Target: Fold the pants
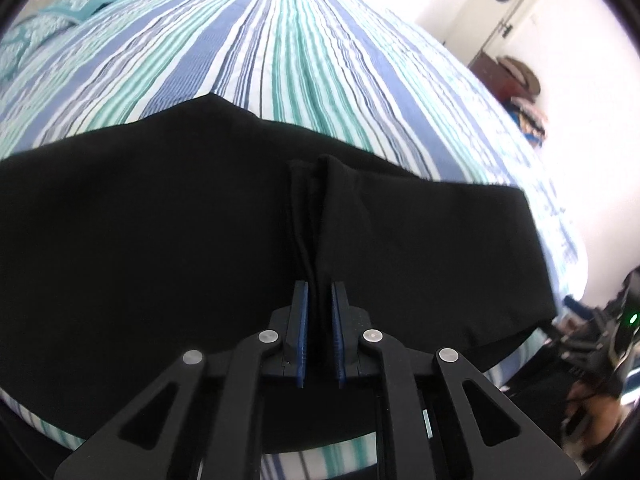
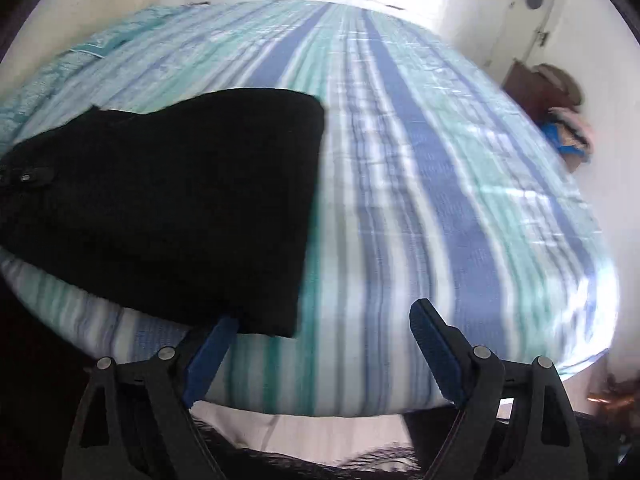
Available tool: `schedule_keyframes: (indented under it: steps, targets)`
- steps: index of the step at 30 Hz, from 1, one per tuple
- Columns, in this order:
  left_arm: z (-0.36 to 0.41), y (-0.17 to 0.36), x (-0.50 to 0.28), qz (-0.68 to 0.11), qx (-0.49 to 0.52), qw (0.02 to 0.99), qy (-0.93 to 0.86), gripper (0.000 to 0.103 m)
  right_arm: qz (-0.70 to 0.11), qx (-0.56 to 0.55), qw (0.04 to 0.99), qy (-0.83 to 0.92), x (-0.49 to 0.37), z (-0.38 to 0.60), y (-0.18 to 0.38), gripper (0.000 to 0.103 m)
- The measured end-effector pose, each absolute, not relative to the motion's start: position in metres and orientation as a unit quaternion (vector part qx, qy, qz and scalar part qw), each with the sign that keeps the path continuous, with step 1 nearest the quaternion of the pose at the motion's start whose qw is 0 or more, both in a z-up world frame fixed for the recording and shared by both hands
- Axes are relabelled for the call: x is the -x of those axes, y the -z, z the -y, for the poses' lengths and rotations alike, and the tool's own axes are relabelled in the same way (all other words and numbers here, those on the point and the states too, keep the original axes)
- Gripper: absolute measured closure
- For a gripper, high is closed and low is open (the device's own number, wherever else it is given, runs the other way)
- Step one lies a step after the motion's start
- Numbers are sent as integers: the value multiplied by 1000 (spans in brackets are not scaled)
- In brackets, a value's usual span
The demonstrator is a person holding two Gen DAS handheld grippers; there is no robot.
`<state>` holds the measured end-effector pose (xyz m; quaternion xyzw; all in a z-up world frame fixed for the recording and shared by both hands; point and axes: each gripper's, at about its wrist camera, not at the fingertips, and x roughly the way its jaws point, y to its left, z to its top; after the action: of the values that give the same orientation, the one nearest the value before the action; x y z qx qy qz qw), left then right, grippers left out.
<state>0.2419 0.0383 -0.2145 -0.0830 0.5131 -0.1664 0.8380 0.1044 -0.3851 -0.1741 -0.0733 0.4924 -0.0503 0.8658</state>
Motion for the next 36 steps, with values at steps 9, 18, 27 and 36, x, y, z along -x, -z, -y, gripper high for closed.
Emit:
schedule_keyframes:
  steps: [9, 18, 27, 36]
  targets:
    - [-50, 216, -241, -519, 102, 834, 158, 73, -504, 59, 859, 64, -97, 396, 174, 12]
    - [-101, 175, -226, -422, 163, 888, 89, 42, -505, 7, 861, 60, -82, 408, 152, 10]
    - [-6, 166, -210, -395, -9, 903, 169, 42, -390, -1, 920, -20, -95, 371, 115, 6]
    - [18, 208, -227, -468, -50, 864, 176, 39, -421, 12, 900, -114, -123, 323, 142, 6]
